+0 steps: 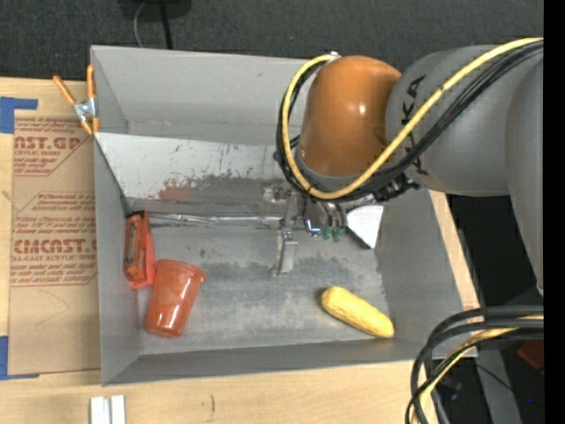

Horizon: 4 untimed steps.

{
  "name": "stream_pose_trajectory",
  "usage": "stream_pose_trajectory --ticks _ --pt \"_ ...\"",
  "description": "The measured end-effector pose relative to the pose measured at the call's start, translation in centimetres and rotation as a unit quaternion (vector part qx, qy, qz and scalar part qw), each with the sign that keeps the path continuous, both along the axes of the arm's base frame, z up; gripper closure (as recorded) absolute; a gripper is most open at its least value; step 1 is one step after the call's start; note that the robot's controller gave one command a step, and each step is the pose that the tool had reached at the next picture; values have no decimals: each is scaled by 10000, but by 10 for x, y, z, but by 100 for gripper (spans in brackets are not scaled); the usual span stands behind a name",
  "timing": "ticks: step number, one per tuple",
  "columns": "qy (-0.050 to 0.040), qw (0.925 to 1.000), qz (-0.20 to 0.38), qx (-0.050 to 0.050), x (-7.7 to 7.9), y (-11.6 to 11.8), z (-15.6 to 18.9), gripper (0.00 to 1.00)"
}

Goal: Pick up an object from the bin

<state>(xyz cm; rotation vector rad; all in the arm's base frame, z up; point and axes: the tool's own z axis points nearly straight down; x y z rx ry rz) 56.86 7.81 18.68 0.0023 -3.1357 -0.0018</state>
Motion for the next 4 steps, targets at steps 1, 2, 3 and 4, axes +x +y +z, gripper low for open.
stream_pose_trajectory --ticks 1,2,3,4 --pt "-37 10000 -3 4 1 0 5 0" --pt "-38 10000 -5 3 1 -1 5 0" --pt "-48 10000 9 -6 1 41 -5 0" --pt "-52 10000 17 29 -22 67 -33 0"
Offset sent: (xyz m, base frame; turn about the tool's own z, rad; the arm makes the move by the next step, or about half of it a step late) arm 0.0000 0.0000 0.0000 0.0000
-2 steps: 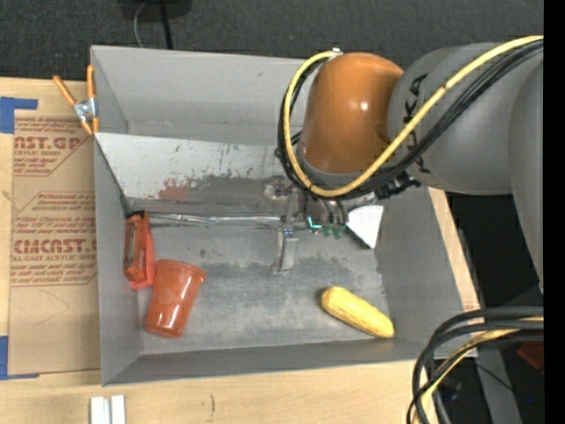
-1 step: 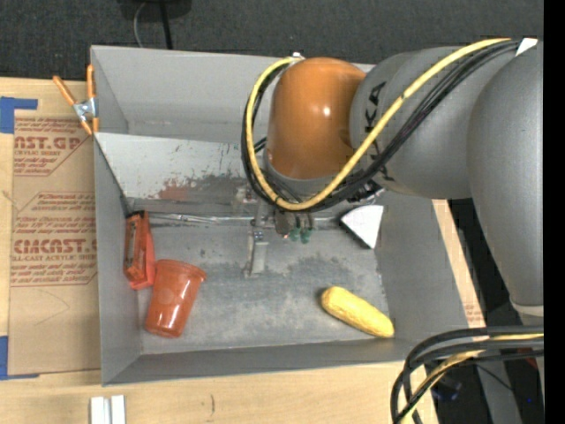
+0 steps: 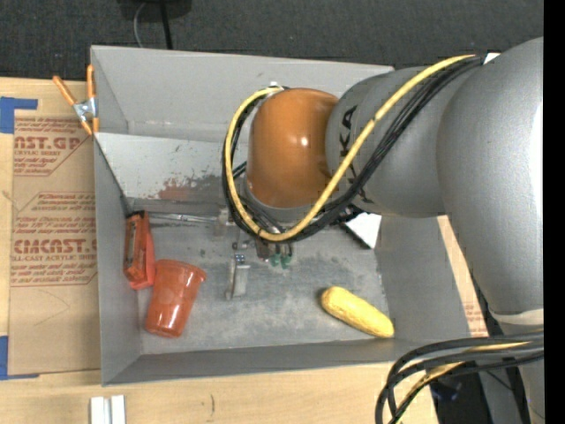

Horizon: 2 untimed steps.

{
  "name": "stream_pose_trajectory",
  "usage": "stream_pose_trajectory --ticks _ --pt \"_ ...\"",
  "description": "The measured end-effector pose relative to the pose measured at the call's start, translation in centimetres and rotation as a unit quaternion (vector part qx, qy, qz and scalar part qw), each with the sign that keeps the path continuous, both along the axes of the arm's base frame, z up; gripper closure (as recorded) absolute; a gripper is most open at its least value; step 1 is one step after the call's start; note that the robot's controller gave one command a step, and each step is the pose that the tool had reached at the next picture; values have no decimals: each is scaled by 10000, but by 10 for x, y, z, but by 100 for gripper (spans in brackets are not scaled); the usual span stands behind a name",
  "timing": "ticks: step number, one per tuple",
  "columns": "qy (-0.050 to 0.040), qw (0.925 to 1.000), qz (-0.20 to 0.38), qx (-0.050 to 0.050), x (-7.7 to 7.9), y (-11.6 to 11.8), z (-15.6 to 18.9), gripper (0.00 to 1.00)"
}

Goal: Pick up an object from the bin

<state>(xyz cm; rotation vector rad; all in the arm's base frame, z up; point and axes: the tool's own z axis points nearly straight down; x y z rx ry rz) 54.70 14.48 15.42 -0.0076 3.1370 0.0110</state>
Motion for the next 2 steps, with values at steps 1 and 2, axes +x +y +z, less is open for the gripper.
stream_pose_trajectory --ticks 1,2 --pt "-26 9999 98 -30 -12 11 -53 0" --pt "20 9982 594 -18 -5 51 -84 0"
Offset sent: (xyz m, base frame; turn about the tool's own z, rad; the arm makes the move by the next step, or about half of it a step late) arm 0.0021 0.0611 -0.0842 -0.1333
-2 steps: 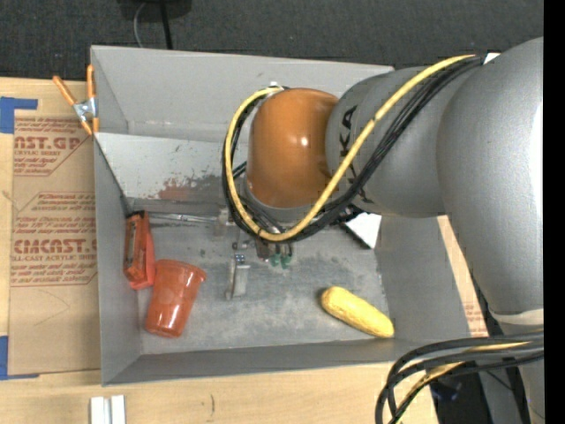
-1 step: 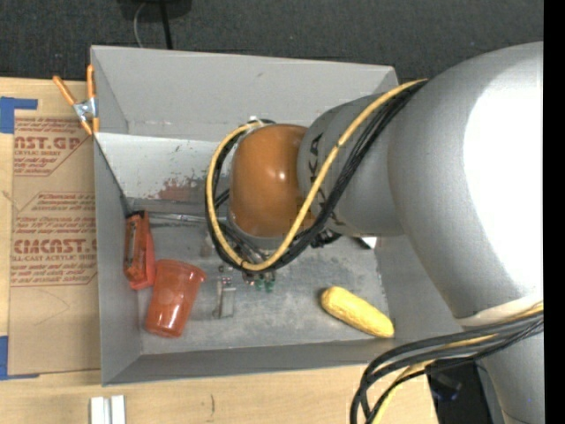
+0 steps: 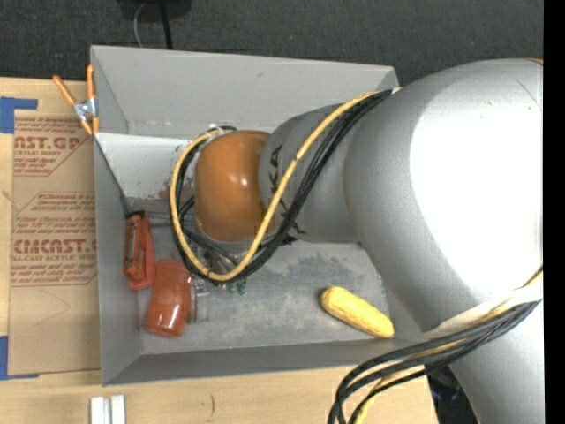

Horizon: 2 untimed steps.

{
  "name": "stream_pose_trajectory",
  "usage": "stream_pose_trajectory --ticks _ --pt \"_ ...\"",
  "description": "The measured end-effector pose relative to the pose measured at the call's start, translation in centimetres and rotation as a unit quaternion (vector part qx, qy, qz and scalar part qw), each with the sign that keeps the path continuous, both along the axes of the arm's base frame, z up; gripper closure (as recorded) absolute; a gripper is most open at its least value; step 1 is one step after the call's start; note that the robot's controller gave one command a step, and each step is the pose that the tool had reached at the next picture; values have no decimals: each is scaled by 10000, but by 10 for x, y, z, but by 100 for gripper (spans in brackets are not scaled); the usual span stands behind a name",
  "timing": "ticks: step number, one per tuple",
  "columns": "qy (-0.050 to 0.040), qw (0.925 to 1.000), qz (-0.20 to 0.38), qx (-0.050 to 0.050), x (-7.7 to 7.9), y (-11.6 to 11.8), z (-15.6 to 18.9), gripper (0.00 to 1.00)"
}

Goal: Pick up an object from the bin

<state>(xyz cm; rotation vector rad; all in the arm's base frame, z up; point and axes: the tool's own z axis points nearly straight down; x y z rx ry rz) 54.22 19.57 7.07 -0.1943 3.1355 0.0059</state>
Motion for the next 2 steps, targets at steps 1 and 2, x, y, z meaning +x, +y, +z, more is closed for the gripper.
stream_pose_trajectory --ticks 1,2 --pt "-12 10000 63 0 5 23 0 0" --pt "-16 9983 576 0 -24 16 -1 0"
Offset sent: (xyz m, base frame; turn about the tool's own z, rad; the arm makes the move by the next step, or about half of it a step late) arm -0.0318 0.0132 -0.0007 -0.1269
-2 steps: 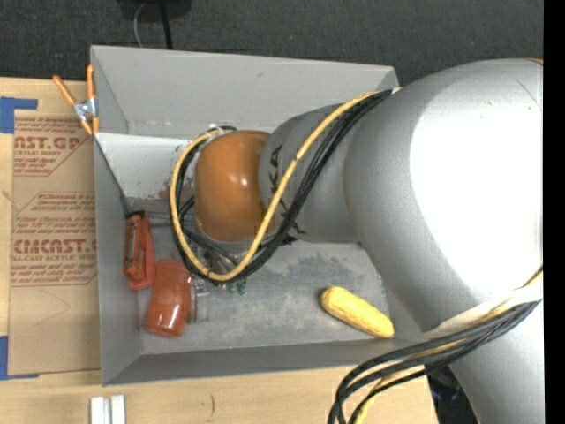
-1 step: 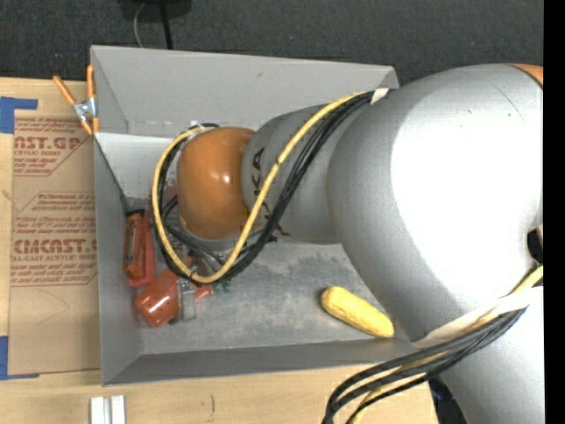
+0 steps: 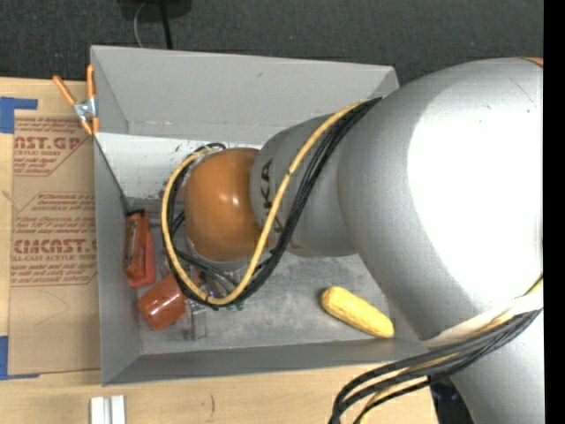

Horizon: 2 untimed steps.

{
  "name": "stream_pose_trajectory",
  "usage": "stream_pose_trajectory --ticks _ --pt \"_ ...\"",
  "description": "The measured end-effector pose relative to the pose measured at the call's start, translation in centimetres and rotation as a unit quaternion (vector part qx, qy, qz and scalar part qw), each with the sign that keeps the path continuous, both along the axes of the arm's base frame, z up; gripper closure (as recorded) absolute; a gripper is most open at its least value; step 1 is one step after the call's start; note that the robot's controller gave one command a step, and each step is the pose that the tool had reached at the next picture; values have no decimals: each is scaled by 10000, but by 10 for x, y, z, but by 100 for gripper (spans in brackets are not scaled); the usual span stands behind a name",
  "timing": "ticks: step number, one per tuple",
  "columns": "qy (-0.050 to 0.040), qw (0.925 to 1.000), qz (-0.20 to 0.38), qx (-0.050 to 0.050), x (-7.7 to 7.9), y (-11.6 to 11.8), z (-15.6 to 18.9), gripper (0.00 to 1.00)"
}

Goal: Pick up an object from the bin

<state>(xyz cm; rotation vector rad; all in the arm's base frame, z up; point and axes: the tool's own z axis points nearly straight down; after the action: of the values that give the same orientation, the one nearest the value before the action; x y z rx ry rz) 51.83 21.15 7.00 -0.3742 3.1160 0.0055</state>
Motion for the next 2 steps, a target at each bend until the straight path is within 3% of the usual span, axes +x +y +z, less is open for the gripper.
stream_pose_trajectory --ticks 1,2 --pt "57 9708 -2398 -6 -9 -11 -1 100" --pt "58 9708 -2400 -5 -9 -11 -1 100"
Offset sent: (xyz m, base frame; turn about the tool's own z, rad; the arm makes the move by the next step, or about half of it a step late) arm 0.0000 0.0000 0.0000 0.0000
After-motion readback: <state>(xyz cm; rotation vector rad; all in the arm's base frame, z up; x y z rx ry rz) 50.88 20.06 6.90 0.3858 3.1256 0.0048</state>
